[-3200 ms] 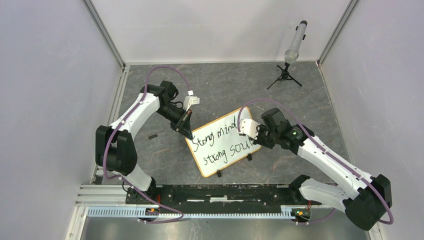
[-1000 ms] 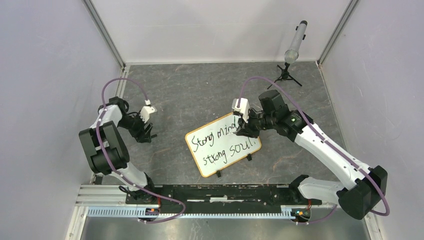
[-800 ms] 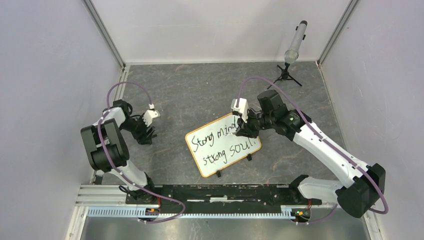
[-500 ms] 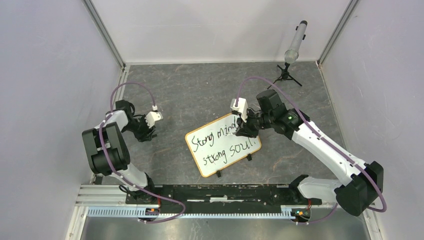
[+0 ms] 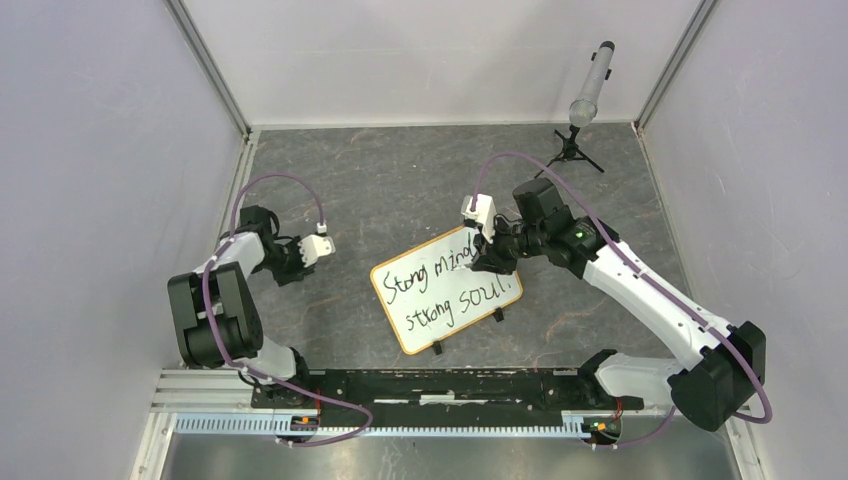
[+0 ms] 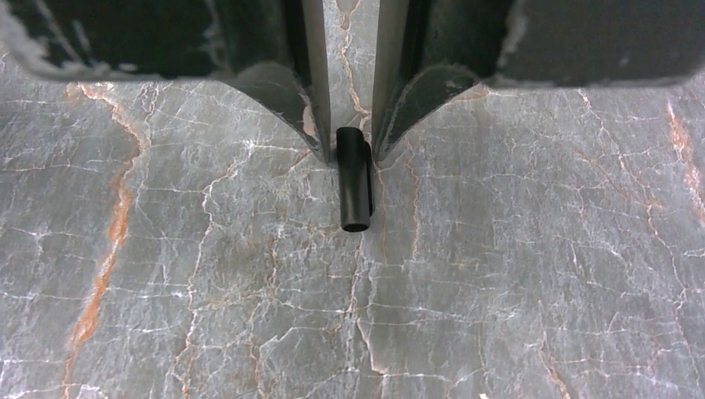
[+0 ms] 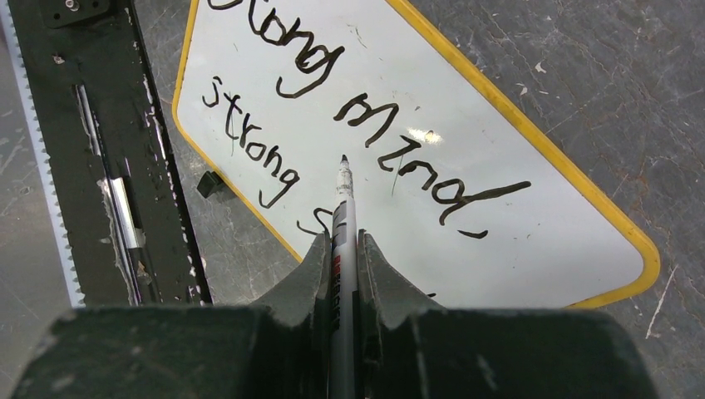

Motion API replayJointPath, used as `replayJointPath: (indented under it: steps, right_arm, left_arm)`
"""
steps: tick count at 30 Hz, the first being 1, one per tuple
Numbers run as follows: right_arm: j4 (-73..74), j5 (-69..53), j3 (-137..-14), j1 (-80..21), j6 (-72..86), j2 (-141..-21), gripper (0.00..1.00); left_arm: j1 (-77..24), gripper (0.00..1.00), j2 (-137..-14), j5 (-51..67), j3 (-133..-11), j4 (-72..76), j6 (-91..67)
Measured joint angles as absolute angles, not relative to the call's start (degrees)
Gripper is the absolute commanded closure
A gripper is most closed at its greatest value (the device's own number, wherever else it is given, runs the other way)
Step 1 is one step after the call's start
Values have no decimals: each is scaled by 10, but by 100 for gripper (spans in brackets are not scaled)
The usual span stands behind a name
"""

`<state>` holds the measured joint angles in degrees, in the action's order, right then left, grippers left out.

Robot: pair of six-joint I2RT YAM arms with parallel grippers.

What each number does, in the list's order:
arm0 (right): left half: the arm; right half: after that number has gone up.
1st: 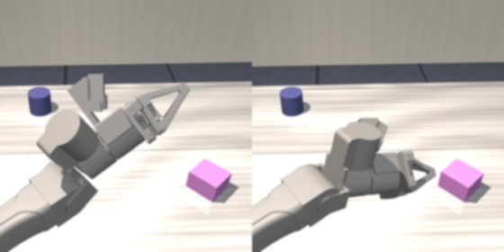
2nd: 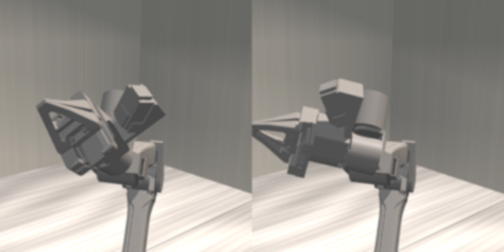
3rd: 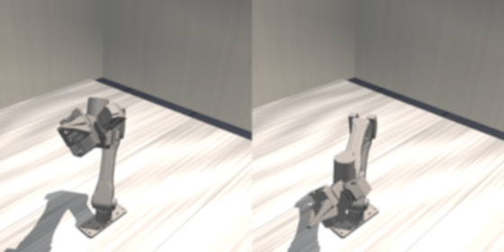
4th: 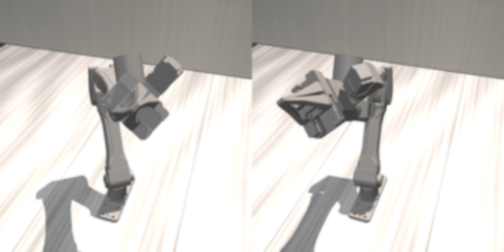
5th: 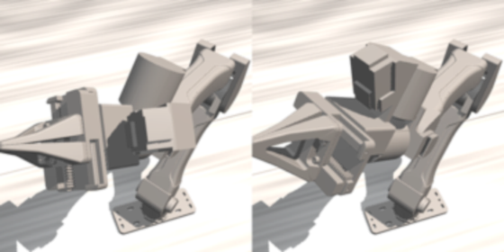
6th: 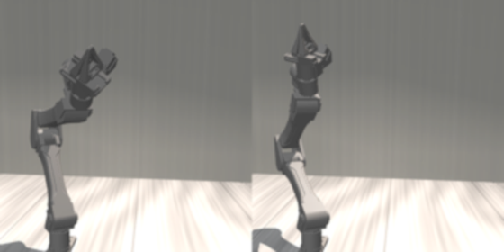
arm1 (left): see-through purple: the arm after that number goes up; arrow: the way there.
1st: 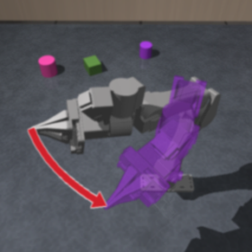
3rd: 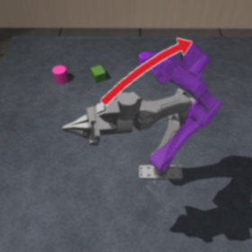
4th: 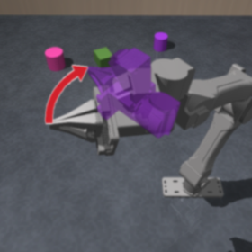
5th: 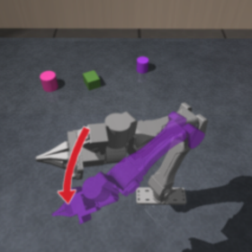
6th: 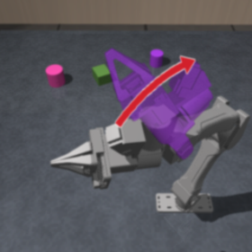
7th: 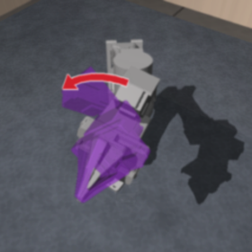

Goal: Write a sentence on the whiteboard
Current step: Pick up the pen cap from the center of the board.

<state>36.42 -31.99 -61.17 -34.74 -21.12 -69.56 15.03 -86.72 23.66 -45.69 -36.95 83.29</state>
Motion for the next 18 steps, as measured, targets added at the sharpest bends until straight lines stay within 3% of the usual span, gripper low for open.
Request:
replayJointPath:
  steps: [6, 13, 18]
  right_arm:
    - [364, -320, -616, -347, -208, -696, 100]
    - [349, -326, -620, -345, -201, -695, 100]
    - [327, -342, -633, -334, -180, -694, 100]
  left_arm:
    - [142, 97, -866, 231, -459, -376, 836]
    - [140, 98, -824, 255, -486, -477, 809]
    - [132, 98, -759, 289, -599, -563, 757]
